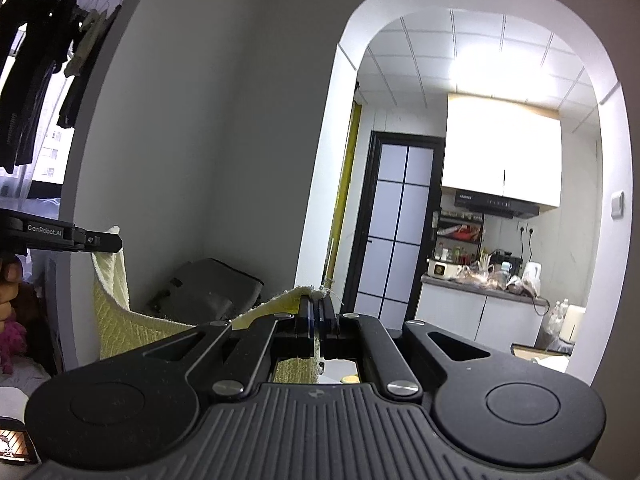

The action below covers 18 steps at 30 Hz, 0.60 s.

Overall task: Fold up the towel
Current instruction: 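Hold the yellow towel raised high between both closed grippers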

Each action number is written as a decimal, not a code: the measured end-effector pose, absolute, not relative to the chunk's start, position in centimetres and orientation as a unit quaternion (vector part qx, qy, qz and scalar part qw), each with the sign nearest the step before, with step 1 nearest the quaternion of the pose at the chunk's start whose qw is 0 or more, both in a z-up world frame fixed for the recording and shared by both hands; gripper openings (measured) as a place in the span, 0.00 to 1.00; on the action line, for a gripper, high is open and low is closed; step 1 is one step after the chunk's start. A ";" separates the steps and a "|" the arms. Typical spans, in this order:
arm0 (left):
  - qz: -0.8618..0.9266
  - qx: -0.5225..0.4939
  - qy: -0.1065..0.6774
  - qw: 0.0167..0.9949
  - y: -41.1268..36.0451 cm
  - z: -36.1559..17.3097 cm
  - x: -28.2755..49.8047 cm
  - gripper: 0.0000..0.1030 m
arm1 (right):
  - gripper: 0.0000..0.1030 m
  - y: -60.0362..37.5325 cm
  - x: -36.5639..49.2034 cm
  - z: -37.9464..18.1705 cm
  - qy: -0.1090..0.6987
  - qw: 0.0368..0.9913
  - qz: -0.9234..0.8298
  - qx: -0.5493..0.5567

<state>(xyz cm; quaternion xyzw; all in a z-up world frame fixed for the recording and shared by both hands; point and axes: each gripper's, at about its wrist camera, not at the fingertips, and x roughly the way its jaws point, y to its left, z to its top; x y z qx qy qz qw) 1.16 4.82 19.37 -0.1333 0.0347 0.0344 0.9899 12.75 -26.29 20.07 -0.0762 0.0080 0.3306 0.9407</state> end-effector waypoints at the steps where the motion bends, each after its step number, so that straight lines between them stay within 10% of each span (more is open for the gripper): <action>1: 0.035 -0.135 0.037 0.990 5.0 19.3 1.4 0.03 | 0.03 -26.1 13.3 20.1 0.011 0.940 0.331 -0.077; 18: 0.054 -0.153 0.091 0.982 7.8 16.3 9.3 0.03 | 0.03 -23.2 22.0 17.5 0.066 0.938 0.334 -0.072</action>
